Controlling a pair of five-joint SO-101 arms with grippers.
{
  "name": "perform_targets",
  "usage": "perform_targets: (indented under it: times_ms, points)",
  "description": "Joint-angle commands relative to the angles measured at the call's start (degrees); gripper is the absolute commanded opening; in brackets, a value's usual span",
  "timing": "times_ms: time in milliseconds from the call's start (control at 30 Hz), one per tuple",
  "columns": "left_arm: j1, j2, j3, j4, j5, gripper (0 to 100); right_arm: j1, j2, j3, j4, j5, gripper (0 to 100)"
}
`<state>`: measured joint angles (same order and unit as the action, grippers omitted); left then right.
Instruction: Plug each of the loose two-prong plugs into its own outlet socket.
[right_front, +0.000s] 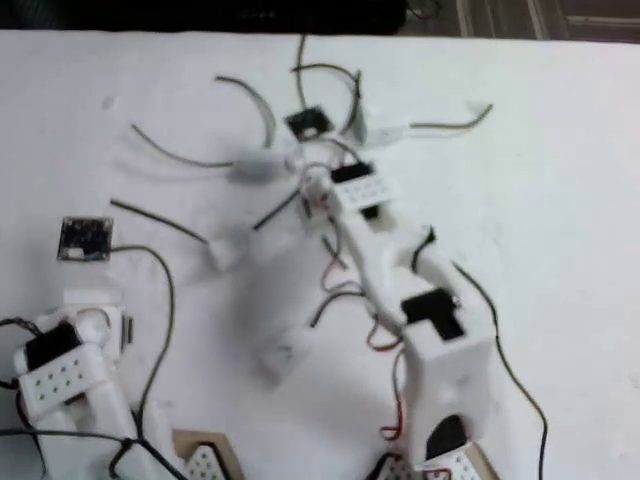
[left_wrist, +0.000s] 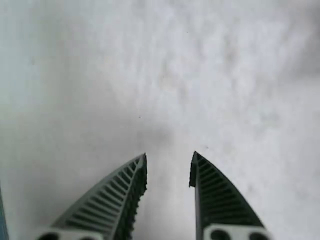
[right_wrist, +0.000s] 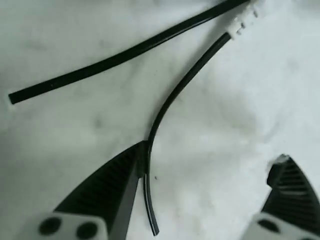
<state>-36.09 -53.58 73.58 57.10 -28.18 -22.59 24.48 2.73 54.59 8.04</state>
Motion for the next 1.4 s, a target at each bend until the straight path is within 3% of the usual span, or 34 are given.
perform_targets:
  times_ms: [0, 100, 400, 767, 1367]
  points:
    - [-0.13, -1.19, -0.18, -0.7, -0.35, 16, -0.57, 2.42, -2.73, -4.26, -0.53, 36.1]
    - [-0.13, -1.19, -0.18, -0.7, -0.35, 16, -0.4, 4.62, -2.73, -5.76, -0.53, 31.0]
    - [-0.13, -1.19, -0.18, -0.7, -0.35, 16, -0.31, 5.14, -2.73, -5.49, 0.0, 1.2]
    - [-0.13, -1.19, -0.09, -0.7, -0.35, 16, 0.57, -8.4, 1.76, 6.02, -0.53, 1.9]
    - [-0.04, -1.19, -0.09, -0.7, -0.35, 16, 7.69, -61.05, 29.63, 22.02, 0.18, 1.9]
